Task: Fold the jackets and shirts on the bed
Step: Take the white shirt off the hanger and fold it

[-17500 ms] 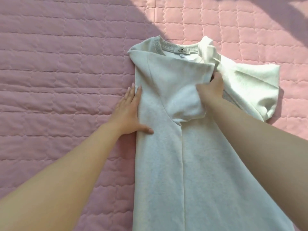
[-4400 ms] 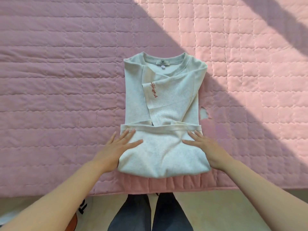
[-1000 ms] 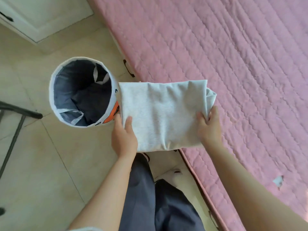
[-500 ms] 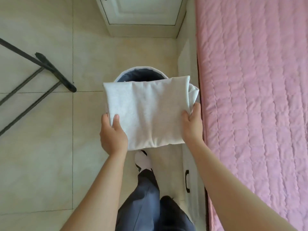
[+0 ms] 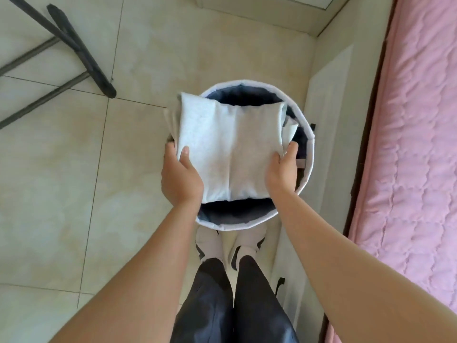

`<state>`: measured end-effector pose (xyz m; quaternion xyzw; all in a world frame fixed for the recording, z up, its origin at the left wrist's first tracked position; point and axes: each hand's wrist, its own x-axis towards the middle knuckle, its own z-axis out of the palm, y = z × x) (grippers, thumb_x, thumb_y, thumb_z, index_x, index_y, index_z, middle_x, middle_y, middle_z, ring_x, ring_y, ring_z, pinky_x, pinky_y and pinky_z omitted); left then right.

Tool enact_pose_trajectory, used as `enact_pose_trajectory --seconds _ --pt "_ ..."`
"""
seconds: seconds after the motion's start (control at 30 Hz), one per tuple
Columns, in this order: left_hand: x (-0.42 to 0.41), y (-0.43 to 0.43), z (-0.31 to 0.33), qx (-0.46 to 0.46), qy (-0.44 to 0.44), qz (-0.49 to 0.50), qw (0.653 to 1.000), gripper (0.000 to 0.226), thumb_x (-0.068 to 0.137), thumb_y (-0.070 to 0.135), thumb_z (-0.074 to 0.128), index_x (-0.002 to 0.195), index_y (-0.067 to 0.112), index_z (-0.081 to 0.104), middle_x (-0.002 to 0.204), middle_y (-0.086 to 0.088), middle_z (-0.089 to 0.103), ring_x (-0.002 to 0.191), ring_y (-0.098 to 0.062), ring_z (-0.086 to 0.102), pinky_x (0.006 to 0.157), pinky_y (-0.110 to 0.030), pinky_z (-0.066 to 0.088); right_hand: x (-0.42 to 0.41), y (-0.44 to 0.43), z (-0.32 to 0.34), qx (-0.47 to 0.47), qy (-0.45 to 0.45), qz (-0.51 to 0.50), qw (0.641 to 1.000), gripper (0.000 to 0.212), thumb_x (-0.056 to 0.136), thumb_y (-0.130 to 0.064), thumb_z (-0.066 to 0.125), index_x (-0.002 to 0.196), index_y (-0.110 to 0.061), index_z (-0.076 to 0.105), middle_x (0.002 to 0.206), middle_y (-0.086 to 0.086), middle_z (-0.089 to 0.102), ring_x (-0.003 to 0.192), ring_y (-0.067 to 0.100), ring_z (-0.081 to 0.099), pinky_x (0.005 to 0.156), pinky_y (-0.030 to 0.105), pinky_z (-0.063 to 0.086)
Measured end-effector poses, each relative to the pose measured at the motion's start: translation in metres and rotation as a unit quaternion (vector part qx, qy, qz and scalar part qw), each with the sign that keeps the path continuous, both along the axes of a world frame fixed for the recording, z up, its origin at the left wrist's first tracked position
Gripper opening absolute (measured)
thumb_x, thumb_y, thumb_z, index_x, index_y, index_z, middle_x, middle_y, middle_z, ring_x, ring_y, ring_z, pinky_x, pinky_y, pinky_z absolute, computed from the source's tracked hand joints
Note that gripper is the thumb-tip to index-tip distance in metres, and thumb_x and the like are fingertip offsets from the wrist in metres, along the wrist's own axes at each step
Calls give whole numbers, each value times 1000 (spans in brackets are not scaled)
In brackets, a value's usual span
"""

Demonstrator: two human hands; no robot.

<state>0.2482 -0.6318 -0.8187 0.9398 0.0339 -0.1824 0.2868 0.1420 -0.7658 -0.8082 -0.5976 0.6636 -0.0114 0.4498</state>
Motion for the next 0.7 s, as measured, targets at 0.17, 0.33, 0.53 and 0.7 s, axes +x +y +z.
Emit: enact_pose_trajectory --seconds 0.17,0.33,0.53,0.7 --pt "-15 -14 -46 23 31 -26 999 25 105 31 30 116 13 44 89 3 52 82 -20 48 67 -32 31 2 -11 -69 28 76 -26 996 51 101 -24 31 149 -34 17 133 5 50 115 31 51 92 37 40" --pt "-5 -20 -101 67 145 41 986 34 105 22 27 135 8 36 128 -18 57 119 -35 52 91 -40 39 -2 -28 -109 41 81 13 996 49 104 -26 29 151 -34 15 145 4 42 127 30 45 102 36 34" --pt "-10 -11 -126 76 56 -35 995 78 84 -12 47 150 12 15 150 -13 33 134 -31 37 110 -40 35 7 -34 -129 3 158 118 980 77 94 -5 43 153 -30 0 148 10 37 131 28 43 108 38 36" --pt "-26 -2 -111 162 -136 -395 894 95 75 -8 56 154 17 11 161 -10 8 149 -29 7 120 -46 15 4 -24 -113 -148 130 480 855 92 89 -1 47 152 -35 -10 160 10 -13 147 37 0 119 52 16"
